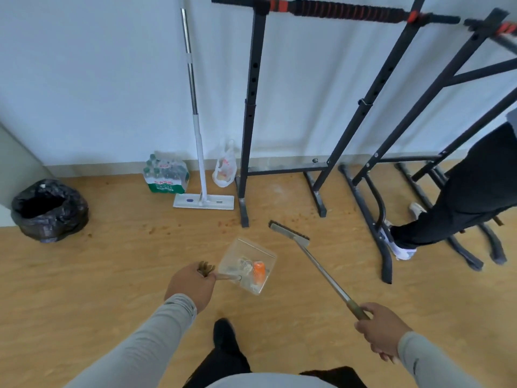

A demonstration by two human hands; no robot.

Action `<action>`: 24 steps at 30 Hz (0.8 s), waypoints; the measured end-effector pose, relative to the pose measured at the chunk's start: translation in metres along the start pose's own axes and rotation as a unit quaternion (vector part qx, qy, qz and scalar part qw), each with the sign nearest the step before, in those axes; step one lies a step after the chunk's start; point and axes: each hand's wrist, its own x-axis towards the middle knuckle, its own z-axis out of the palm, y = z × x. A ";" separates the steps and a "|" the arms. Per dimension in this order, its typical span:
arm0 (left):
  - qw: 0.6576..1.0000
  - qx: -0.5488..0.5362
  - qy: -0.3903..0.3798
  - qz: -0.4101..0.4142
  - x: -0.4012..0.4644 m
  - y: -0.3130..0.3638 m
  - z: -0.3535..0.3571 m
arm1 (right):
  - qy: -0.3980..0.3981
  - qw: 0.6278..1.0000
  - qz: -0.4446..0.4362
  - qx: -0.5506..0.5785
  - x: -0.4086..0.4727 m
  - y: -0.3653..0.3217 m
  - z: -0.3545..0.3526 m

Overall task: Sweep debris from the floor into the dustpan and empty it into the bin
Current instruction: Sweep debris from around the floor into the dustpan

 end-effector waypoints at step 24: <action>0.992 0.023 0.005 -0.124 0.172 0.211 0.092 | 0.005 0.991 -0.089 -0.099 0.345 -0.301 -0.214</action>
